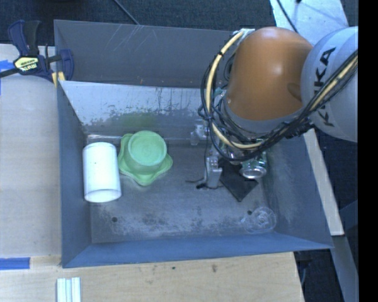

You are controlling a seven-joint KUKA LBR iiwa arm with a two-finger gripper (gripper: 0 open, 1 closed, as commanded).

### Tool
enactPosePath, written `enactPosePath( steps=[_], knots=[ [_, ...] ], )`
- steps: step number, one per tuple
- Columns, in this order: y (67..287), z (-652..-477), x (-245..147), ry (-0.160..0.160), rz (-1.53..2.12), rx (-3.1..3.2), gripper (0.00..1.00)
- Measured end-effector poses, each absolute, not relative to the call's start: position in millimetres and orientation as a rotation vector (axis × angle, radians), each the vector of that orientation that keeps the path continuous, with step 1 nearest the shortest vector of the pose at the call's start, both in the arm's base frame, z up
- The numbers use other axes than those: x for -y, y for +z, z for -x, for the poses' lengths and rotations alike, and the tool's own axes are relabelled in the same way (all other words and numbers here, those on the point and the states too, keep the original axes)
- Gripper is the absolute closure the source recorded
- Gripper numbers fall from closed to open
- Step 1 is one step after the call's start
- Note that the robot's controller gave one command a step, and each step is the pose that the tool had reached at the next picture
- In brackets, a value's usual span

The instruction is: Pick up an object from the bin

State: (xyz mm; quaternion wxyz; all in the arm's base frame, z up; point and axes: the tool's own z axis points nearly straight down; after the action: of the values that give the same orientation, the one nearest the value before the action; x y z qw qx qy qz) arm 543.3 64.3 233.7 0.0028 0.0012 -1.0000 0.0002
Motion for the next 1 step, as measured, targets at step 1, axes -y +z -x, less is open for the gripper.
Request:
enactPosePath(
  steps=[1],
  knots=[
    [238.6,-544.8,-64.1,-0.001,-0.001,3.145,0.0]
  ],
)
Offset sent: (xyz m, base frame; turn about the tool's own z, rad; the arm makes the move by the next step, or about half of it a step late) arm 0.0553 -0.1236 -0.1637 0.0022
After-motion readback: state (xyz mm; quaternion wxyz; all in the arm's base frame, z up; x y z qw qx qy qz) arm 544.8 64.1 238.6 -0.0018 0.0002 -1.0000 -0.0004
